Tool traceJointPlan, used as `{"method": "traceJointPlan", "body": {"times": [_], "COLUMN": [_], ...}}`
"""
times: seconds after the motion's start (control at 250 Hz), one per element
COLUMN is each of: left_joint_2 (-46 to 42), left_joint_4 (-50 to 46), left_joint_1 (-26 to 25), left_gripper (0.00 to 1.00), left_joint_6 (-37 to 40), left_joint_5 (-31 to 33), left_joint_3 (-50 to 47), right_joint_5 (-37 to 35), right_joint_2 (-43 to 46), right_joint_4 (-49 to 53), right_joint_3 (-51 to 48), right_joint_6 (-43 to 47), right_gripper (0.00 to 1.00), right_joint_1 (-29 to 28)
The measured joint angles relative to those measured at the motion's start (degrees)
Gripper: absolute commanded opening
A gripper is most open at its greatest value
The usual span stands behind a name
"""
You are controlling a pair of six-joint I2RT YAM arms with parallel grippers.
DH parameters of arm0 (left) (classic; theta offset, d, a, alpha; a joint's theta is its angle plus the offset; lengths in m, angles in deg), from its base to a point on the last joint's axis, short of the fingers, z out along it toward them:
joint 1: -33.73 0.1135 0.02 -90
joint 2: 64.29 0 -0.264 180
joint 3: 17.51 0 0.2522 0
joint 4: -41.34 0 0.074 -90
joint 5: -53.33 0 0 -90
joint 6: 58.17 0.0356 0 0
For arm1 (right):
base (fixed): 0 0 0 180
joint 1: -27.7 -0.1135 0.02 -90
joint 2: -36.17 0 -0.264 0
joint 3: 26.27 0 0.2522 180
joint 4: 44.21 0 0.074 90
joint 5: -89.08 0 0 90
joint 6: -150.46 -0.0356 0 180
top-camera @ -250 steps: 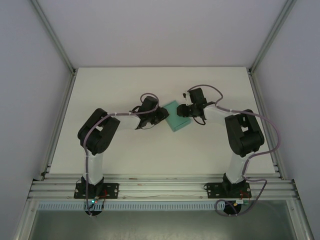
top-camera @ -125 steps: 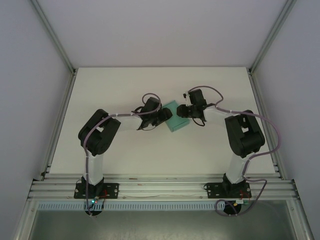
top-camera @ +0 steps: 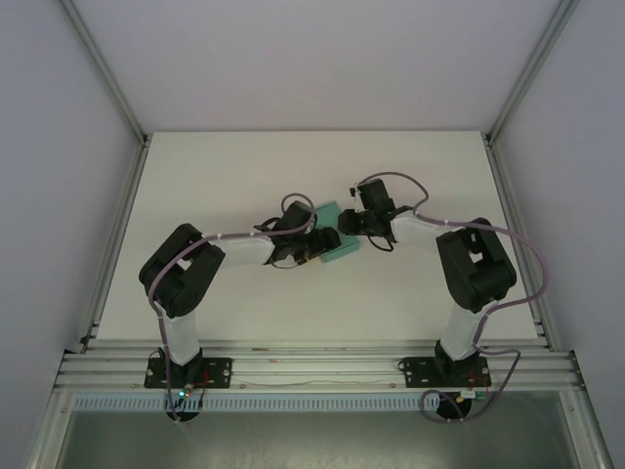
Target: Assemble paper box
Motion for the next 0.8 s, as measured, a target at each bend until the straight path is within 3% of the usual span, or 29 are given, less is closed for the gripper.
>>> {"method": "traceJointPlan", "body": {"times": [0.364,0.46,0.688,0.799], "left_joint_2": [-1.2,-0.9,-0.6,-0.5], "left_joint_4": [-0.5,0.2,0.4,0.6], "left_joint_1": [-0.5,-0.5,-0.2,0.2], "left_gripper": [0.56,0.48,0.11,0.00], "left_joint_6": [-0.1,-0.4,-2.3,-2.9], "left_joint_5": [-1.2,-1.4,-2.2,-2.3], "left_joint_3": [-1.4,-1.4,-1.2,-0.9], "right_joint_5": [0.0,-0.1,-1.0,-2.3], "right_joint_2": [0.0,0.0,0.0,0.0], "right_joint_4": [0.0,-0.1,-0.3,-0.5], "right_joint_3": [0.0,-0.1,-0.1,-0.1], "right_joint_6": [-0.5,-0.5,-0.5,-0.5], "right_gripper": [0.22,0.21,0.20,0.20], "right_joint_1": [-0.3,-0.3,-0.2,0.1]}}
